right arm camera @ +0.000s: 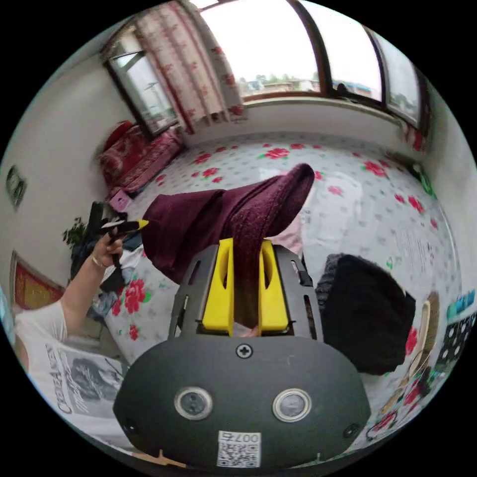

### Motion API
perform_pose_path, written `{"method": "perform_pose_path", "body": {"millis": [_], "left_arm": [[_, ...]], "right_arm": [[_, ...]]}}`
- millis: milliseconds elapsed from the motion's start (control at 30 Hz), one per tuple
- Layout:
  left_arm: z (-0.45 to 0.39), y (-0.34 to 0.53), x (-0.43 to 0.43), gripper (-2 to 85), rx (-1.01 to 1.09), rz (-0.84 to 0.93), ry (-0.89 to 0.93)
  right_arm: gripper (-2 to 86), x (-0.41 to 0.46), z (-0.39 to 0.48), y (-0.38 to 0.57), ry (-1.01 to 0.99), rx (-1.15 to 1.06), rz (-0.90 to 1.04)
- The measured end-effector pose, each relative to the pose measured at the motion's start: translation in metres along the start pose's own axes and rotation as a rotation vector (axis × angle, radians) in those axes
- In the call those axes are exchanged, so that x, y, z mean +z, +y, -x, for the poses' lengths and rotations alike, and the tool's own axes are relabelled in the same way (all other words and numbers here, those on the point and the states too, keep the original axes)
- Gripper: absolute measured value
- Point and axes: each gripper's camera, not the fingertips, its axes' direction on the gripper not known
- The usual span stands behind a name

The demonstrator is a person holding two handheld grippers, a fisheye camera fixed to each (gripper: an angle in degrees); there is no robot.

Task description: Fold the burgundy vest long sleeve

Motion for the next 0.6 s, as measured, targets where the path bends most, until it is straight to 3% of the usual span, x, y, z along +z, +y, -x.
{"method": "perform_pose_path", "body": {"millis": [100,267,467,600], "left_arm": [[0.034,0.028,0.046,8.7,-0.116,0.079,-0.032],[0.049,0.161,0.055,8.2,-0.079,0.144,-0.187],[0.060,0.342,-0.023,7.2,-0.320,0.125,-0.468],[0.072,0.399,-0.119,8.1,-0.521,-0.059,-0.723]], "right_arm": [[2.8,0.056,-0.034,0.009,0.080,0.155,0.060],[3.1,0.138,0.031,0.122,0.044,0.036,0.118],[3.1,0.229,0.179,0.285,0.159,-0.182,0.431],[2.3,0.254,0.246,0.329,0.195,-0.330,0.536]]}}
